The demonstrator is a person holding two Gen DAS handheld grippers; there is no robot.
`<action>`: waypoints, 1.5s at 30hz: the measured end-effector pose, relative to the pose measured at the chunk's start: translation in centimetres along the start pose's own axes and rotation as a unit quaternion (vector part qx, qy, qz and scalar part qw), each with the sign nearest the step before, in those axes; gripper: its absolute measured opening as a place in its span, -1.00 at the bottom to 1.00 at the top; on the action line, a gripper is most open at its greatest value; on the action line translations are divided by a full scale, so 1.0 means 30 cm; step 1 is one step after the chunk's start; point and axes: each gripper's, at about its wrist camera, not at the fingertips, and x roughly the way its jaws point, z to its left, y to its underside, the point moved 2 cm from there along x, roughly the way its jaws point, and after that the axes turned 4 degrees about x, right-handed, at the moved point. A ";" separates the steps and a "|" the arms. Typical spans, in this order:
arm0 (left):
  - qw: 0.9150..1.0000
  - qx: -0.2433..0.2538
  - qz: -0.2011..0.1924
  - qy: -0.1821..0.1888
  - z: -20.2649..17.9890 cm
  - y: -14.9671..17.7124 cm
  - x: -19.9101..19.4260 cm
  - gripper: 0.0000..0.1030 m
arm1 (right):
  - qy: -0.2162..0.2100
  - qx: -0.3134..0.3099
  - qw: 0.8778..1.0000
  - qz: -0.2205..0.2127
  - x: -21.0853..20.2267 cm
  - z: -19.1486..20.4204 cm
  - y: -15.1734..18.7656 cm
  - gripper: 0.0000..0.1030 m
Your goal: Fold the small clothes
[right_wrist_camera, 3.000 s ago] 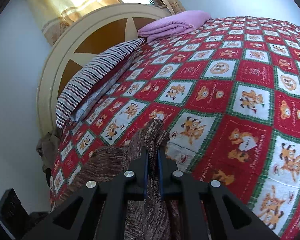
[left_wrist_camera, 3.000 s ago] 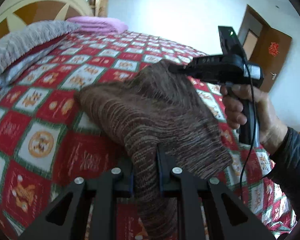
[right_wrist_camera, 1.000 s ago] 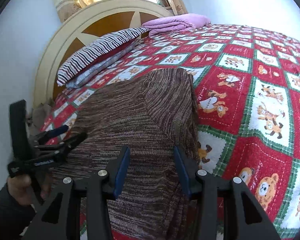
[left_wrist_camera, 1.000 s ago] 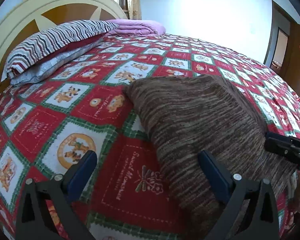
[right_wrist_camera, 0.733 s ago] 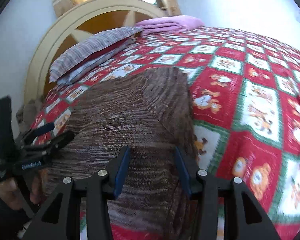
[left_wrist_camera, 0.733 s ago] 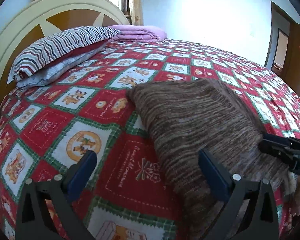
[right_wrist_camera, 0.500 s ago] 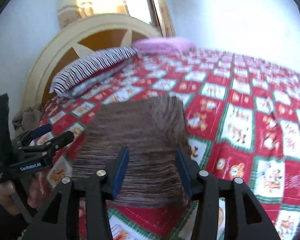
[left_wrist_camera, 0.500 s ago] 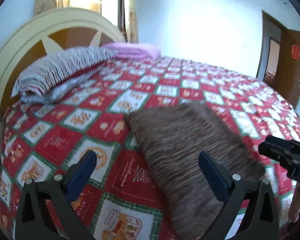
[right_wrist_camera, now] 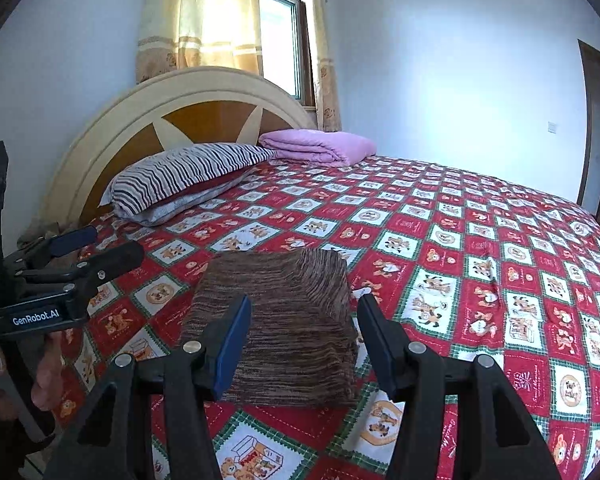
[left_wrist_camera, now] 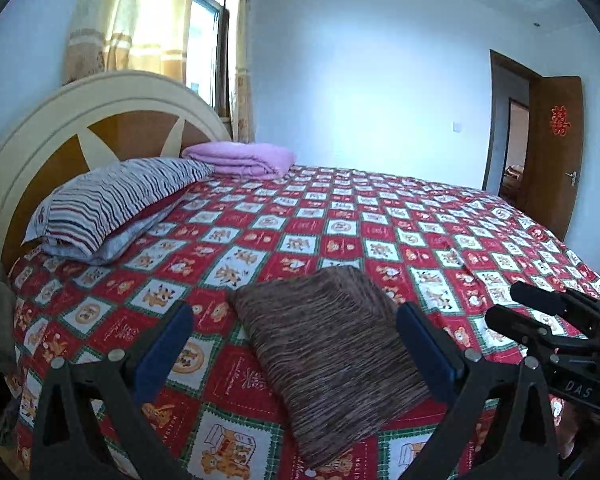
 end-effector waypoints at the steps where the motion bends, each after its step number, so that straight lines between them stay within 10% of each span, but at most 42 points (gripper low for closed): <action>1: 1.000 0.001 -0.001 -0.001 -0.003 -0.001 -0.004 1.00 | 0.001 0.001 1.000 -0.001 -0.007 -0.002 0.001 0.10; 45: 1.000 0.015 0.006 -0.002 -0.044 0.016 -0.009 1.00 | -0.003 0.013 1.000 -0.014 -0.062 -0.005 0.021 0.13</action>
